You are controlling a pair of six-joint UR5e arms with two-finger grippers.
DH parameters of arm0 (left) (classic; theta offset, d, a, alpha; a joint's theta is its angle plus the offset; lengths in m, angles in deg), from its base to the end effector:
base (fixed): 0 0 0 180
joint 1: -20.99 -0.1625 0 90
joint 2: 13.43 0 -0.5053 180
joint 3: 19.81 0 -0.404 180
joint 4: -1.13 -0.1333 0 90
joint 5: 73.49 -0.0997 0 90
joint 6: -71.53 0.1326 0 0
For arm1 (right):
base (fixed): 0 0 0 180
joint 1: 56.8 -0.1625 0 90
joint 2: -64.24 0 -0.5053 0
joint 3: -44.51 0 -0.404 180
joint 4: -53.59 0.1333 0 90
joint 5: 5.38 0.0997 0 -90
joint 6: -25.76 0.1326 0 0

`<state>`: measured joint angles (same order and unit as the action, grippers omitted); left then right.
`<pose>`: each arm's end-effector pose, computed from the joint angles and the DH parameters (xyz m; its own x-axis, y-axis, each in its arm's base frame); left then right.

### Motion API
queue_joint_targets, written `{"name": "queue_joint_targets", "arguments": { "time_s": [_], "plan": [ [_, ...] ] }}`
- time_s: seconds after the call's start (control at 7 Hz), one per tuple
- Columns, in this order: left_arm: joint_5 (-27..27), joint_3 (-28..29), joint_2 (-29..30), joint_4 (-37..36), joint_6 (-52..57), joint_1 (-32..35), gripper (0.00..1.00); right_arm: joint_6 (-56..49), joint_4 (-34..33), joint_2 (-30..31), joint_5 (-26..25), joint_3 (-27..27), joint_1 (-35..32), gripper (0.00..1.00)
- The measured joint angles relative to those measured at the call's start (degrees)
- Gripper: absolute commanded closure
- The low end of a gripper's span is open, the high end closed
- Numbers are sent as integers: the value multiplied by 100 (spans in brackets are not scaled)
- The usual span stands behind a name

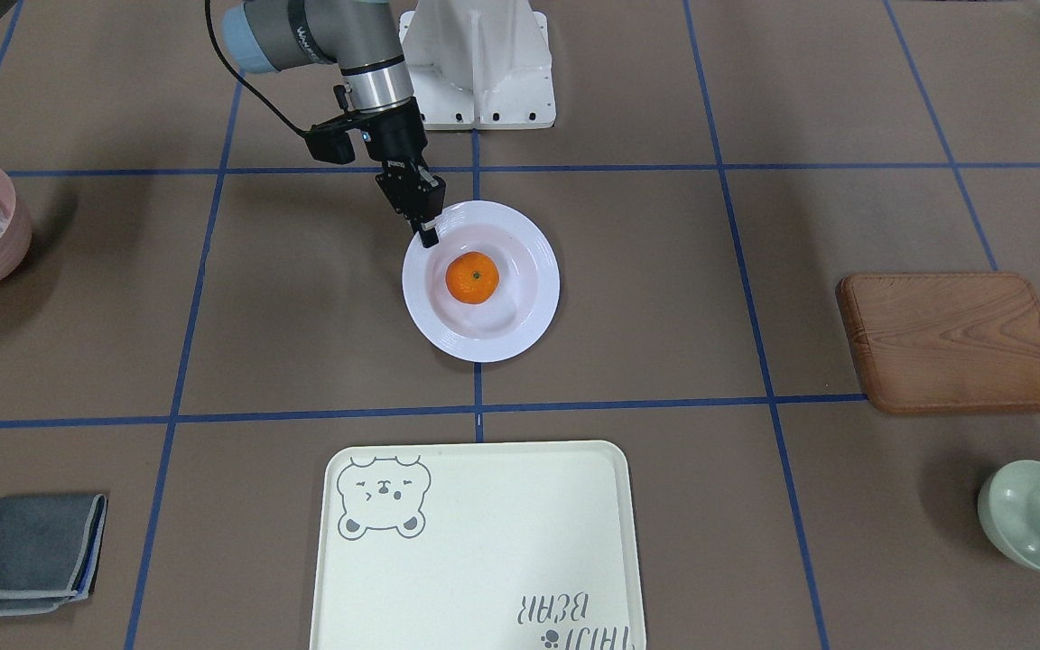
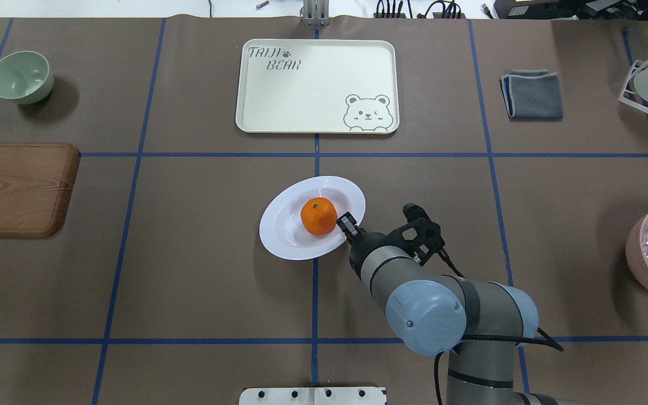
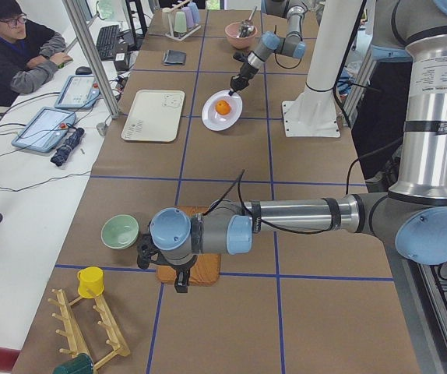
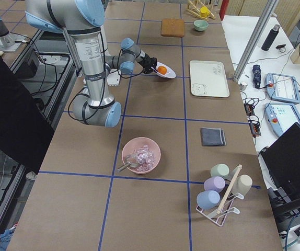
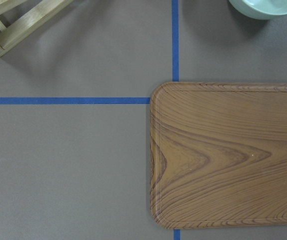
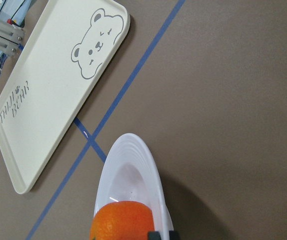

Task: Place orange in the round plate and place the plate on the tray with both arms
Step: 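Lift the plate with the orange using the right gripper toward the tray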

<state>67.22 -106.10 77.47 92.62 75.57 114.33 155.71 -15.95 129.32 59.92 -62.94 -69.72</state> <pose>-0.0603 -0.5065 0.7738 0.6337 0.0158 -0.7734 0.0136 0.9994 0.0315 -0.6051 -0.3324 0.3148 -0.0219 0.5935 0.8045 -0.7193 0.5496 -0.4250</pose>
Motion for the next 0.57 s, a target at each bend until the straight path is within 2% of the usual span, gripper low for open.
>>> {"name": "queue_joint_targets", "arguments": {
  "time_s": [0.57],
  "plan": [
    [6, -1, 6, 0, 0, 0, 1, 259, 1, 11, -182, -77, -4, 100]
  ]
}}
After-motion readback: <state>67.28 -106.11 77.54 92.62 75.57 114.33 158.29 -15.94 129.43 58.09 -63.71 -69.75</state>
